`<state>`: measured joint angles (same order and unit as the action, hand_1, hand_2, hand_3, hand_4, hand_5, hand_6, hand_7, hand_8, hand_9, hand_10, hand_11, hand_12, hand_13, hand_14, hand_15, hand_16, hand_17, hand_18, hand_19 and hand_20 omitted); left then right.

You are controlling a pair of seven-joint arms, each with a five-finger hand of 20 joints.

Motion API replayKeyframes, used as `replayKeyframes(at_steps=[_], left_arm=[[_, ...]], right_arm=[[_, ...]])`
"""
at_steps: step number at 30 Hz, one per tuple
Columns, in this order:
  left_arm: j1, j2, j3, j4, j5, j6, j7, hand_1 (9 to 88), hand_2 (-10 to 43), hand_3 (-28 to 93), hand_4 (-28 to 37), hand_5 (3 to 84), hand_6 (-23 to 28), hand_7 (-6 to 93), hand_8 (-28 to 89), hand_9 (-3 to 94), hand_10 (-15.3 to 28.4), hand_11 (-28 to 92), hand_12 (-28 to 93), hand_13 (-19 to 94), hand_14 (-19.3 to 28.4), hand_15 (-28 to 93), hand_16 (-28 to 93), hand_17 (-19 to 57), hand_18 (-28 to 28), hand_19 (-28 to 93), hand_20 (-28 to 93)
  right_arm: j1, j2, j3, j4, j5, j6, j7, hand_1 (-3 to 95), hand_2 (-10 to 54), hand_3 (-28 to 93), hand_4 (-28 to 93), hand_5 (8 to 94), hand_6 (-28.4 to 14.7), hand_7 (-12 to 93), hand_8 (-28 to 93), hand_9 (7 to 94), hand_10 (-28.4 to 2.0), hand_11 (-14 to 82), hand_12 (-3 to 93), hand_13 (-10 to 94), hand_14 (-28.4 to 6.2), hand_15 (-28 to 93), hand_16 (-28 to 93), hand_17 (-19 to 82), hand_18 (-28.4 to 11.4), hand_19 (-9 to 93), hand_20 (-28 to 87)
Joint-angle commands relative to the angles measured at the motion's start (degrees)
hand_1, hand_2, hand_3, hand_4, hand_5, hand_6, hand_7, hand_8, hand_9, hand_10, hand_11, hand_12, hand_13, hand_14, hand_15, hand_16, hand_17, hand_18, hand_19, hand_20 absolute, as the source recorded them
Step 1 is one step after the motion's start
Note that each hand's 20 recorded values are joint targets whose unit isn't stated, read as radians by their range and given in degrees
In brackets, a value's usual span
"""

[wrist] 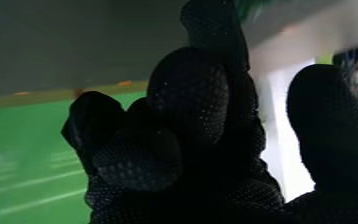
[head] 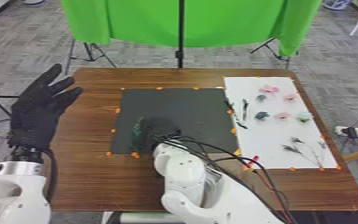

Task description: Arrange flowers

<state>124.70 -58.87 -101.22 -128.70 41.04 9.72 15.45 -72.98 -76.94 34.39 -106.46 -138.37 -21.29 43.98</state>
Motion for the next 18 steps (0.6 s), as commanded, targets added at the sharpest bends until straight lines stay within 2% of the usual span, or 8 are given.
replayKeyframes(at_steps=[1, 2, 3, 6, 9, 12, 15, 18], left_arm=[[4.44, -0.57, -0.73, 0.01, -0.90, 1.96, 2.81, 25.7, 5.6, 79, -22.3, 35.2, 6.4, 13.8, -11, 33.5, 18.0, 22, 11, 25, 24.7, 47, -7, -8.9, 23.3, 53, 14], [4.80, -0.40, -0.71, 0.01, -1.17, 2.35, 3.30, 25.7, 5.6, 79, -22.4, 35.1, 6.4, 13.8, -11, 33.5, 18.0, 22, 11, 25, 24.7, 47, -7, -8.9, 23.4, 53, 14], [4.78, -0.86, -0.86, 0.12, -1.14, 2.18, 3.12, 25.7, 5.6, 79, -22.4, 35.2, 6.4, 13.8, -11, 33.4, 18.1, 22, 11, 25, 24.7, 47, -7, -8.9, 23.4, 53, 15], [4.84, -0.96, -0.32, 0.31, -1.35, 2.36, 3.49, 25.7, 5.7, 79, -22.5, 35.2, 6.5, 13.6, -11, 33.4, 18.0, 22, 11, 25, 24.8, 47, -7, -8.9, 23.4, 53, 15], [5.28, -0.67, 0.05, 0.44, -1.30, 2.49, 4.11, 25.6, 5.6, 79, -22.3, 35.2, 6.4, 13.6, -11, 33.4, 18.0, 22, 11, 25, 24.7, 47, -7, -9.1, 23.3, 53, 15], [5.06, -0.81, 0.11, 0.80, -0.32, 2.48, 3.72, 25.6, 5.6, 79, -22.4, 35.1, 6.4, 13.7, -11, 33.4, 18.0, 22, 11, 25, 24.7, 47, -7, -9.6, 23.0, 52, 15], [4.83, -1.05, 0.14, 1.20, -0.65, 1.83, 3.83, 25.7, 5.6, 79, -22.4, 35.0, 6.2, 13.7, -11, 33.3, 18.0, 22, 11, 24, 24.7, 47, -7, -9.6, 23.0, 52, 15], [5.23, -1.46, 0.00, 1.38, -0.75, 1.87, 3.74, 25.6, 5.5, 79, -22.4, 35.0, 6.0, 13.7, -11, 33.3, 18.0, 22, 11, 24, 24.7, 47, -7, -9.5, 23.0, 52, 15]], right_arm=[[-1.75, 15.17, 7.99, -10.83, 6.95, 12.83, 6.51, 22.5, 6.9, 71, -23, 89.4, -3.8, 17, -11, 88.9, -15.3, 49.7, 23.1, 82, -12.9, 77, 19, 47, -27.6, 93, 52], [-2.83, 17.21, 9.94, -11.87, 7.39, 14.03, 6.95, 23.0, 6.3, 71, -23, 87.3, -4.2, 17, -11, 87.1, -16.2, 47.7, 22.1, 81, -13.3, 76, 18, 45, -27.9, 93, 47], [-3.90, 19.41, 11.75, -12.82, 7.56, 15.14, 8.04, 23.4, 5.8, 71, -23, 83.7, -4.8, 16, -11, 84.7, -16.9, 45.3, 21.1, 79, -13.7, 74, 16, 42, -27.9, 93, 41], [-9.33, 25.06, 20.23, -15.82, 11.55, 17.39, 10.71, 25.6, 3.4, 72, -22, 75.2, -5.2, 14, -12, 78.6, -19.3, 35.4, 17.6, 72, -14.9, 70, 13, 37, -27.5, 93, 26], [-13.95, 31.33, 25.91, -16.45, 11.10, 21.45, 12.57, 27.4, 1.9, 73, -22, 73.1, -4.8, 14, -12, 77.4, -19.6, 32.3, 17.0, 71, -15.2, 69, 12, 35, -27.4, 93, 23], [-20.33, 33.82, 34.84, -17.42, 15.96, 20.97, 15.40, 28.1, 0.6, 74, -23, 69.8, -5.2, 14, -12, 75.1, -20.0, 31.7, 17.0, 69, -15.4, 68, 12, 34, -27.3, 91, 21], [-26.76, 35.85, 41.63, -17.68, 16.79, 22.61, 18.00, 28.8, -0.6, 75, -23, 65.4, -5.5, 14, -12, 72.2, -20.3, 31.6, 16.6, 67, -15.6, 68, 11, 33, -27.0, 91, 19], [-31.95, 36.86, 46.75, -17.75, 16.59, 22.47, 20.46, 31.0, -2.8, 75, -23, 62.7, -5.3, 13, -12, 70.5, -20.4, 31.6, 16.4, 66, -15.9, 68, 11, 32, -27.2, 90, 18]])
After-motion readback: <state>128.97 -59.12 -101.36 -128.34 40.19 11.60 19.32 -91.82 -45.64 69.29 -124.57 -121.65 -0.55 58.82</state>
